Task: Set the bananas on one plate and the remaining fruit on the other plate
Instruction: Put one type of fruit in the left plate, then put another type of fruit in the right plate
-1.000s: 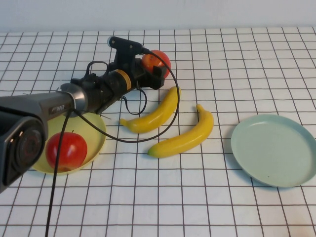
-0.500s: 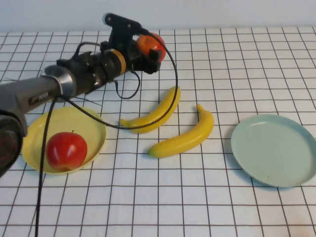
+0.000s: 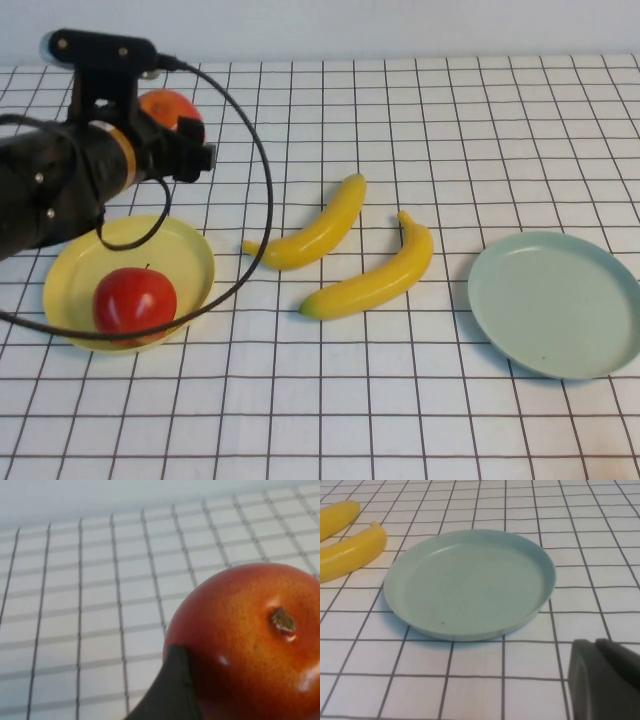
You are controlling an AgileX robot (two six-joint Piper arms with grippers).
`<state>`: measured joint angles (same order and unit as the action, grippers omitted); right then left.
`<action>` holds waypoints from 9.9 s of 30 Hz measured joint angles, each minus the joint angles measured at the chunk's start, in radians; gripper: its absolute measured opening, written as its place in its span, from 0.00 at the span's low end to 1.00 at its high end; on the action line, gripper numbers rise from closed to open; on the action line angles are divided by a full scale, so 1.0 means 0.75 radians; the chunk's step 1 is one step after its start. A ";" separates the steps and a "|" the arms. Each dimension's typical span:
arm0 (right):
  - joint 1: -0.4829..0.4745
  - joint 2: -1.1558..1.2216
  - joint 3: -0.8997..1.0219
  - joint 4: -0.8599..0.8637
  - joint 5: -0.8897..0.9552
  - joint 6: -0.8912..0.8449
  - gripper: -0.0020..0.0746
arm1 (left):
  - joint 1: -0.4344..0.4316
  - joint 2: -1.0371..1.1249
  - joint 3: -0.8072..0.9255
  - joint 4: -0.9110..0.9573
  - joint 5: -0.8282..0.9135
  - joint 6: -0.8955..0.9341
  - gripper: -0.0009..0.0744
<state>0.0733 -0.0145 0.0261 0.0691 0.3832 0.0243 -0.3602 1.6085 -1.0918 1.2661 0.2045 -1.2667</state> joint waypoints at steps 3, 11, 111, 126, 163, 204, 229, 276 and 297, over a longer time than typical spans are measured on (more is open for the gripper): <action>0.000 0.000 0.000 0.000 0.000 0.000 0.00 | 0.000 -0.052 0.109 -0.031 0.062 -0.041 0.78; 0.000 0.000 0.000 0.000 0.000 0.000 0.00 | 0.000 -0.057 0.197 -0.300 0.212 -0.059 0.78; 0.000 0.000 0.000 0.002 -0.002 0.000 0.00 | 0.471 -2.160 1.489 -1.721 0.221 1.664 0.01; 0.000 0.000 0.000 -0.116 -0.002 0.000 0.00 | 0.471 -2.160 1.489 -1.726 0.223 1.664 0.01; 0.000 0.083 -0.093 1.218 -0.338 -0.433 0.01 | 0.471 -2.160 1.489 -1.715 0.226 1.664 0.01; 0.430 2.593 -2.211 0.408 0.914 -0.048 0.39 | 0.471 -2.160 1.489 -1.707 0.226 1.664 0.01; 0.481 2.846 -2.241 0.312 0.769 0.523 0.74 | 0.471 -2.160 1.489 -1.707 0.226 1.664 0.01; 0.083 2.491 -1.813 -0.126 0.821 0.042 0.45 | 0.471 -2.160 1.489 -1.707 0.226 1.664 0.01; 0.373 2.558 -2.460 0.029 0.971 0.266 0.66 | 0.471 -2.160 1.489 -1.707 0.226 1.664 0.01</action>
<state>0.3532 1.9044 -1.8188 0.0908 1.1116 0.2239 -0.0067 -0.0112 0.0247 -0.0142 0.3740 -0.0188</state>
